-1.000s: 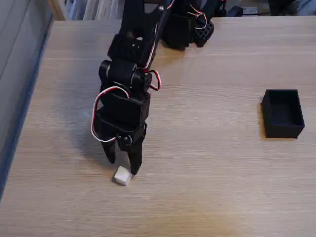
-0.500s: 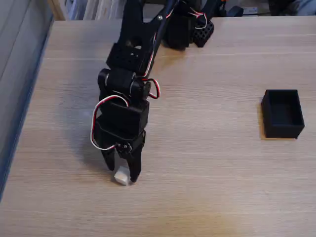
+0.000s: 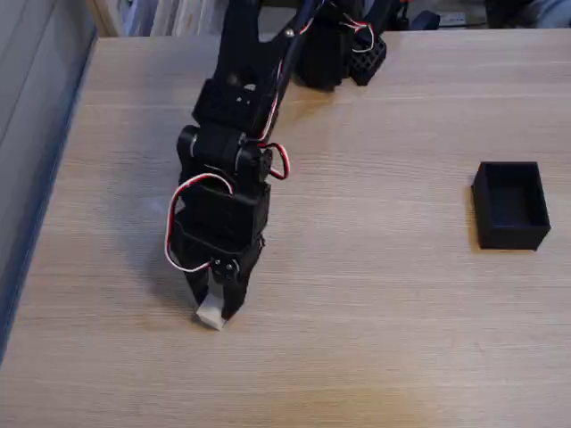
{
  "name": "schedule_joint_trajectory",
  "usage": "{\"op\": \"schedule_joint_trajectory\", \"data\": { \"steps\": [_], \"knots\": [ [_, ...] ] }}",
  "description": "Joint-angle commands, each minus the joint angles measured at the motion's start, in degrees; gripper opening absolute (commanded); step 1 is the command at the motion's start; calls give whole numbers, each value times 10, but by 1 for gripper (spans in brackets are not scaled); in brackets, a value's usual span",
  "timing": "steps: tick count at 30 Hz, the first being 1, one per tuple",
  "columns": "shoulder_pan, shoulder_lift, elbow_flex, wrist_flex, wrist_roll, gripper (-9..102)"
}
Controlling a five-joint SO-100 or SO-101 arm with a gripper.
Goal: Pick a white block and place it in the black box.
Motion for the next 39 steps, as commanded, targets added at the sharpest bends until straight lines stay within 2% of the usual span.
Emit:
{"op": "schedule_joint_trajectory", "data": {
  "steps": [1,9,19,30,39],
  "knots": [
    [1,6,-20,4,-5,0],
    [4,76,22,4,-47,0],
    [-45,328,221,35,-64,0],
    [-186,663,515,17,-95,0],
    [-309,864,649,45,-100,0]
  ]
}}
